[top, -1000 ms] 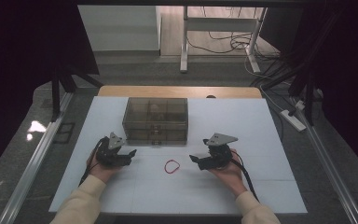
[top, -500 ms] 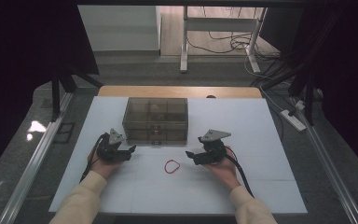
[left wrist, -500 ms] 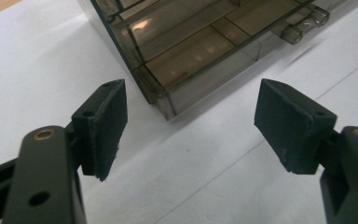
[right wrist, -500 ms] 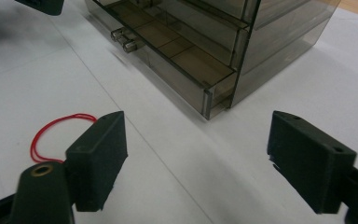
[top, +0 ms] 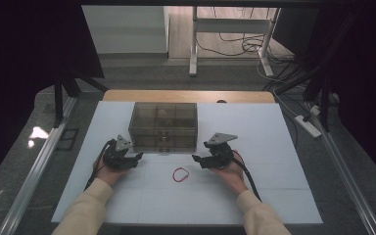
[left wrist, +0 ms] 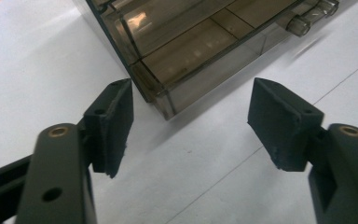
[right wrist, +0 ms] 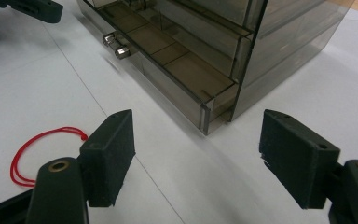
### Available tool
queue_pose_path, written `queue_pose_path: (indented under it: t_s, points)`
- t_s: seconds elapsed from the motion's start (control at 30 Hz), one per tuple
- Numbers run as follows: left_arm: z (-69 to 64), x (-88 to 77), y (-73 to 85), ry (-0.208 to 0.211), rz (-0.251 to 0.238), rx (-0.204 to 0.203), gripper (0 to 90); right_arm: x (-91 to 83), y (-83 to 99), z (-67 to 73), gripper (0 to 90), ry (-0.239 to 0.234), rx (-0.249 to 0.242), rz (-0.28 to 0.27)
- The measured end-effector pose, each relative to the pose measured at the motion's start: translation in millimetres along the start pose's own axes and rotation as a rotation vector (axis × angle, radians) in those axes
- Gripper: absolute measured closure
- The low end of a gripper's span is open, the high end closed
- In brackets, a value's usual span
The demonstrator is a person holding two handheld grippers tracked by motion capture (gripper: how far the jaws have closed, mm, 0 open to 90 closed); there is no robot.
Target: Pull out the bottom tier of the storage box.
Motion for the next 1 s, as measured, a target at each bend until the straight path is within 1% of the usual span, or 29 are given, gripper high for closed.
queue_pose_path:
  t_s: [0.07, 0.1, 0.2, 0.33, 0.5, 0.7, 0.83, 0.9, 0.97, 1.0]
  points:
    - [0.4, 0.4, 0.5, 0.000, 0.001, -0.002, 34.2, 0.8, -0.4, -0.3, 27.3, 0.000, 0.000, 0.001]
    - [0.6, 0.5, 0.5, -0.002, 0.000, -0.001, 34.5, 1.1, -0.4, -0.3, 29.7, -0.001, 0.001, 0.001]
    - [0.7, 1.9, 1.2, 0.001, 0.003, 0.000, 35.9, 3.4, -0.8, 0.2, 30.6, -0.005, 0.004, 0.000]
    - [0.1, 4.6, 2.2, 0.010, 0.009, 0.003, 38.7, 6.5, -0.3, 1.3, 34.3, -0.007, -0.005, 0.013]
    - [0.3, 6.4, 3.5, 0.008, 0.015, 0.007, 44.2, 11.9, 1.8, 1.5, 40.7, 0.004, -0.006, 0.029]
    - [3.0, 5.7, 4.7, -0.001, 0.015, -0.005, 52.1, 15.3, 1.9, -0.3, 49.6, 0.025, -0.012, 0.035]
    - [3.5, 5.9, 5.5, -0.004, 0.019, -0.002, 56.3, 18.3, 2.1, -1.9, 53.2, 0.023, -0.005, 0.036]
    - [3.3, 6.1, 5.4, -0.006, 0.019, 0.001, 58.9, 19.3, 2.0, -2.2, 55.8, 0.030, -0.013, 0.039]
    - [2.7, 6.4, 5.3, -0.005, 0.018, 0.004, 60.8, 20.2, 1.3, -1.0, 58.0, 0.023, -0.017, 0.033]
    - [2.5, 6.5, 5.3, -0.004, 0.018, 0.007, 61.8, 20.2, 1.2, -0.7, 59.0, 0.028, -0.023, 0.037]
Point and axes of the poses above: each handheld gripper's, and its own axes: x roughly forward along the jaws, y roughly out of its underside, z roughly to its left, the point moved 8 cm from there along x, roughly forward along the jaws, and after that the axes turned 15 degrees about x, right-handed, at the moved point
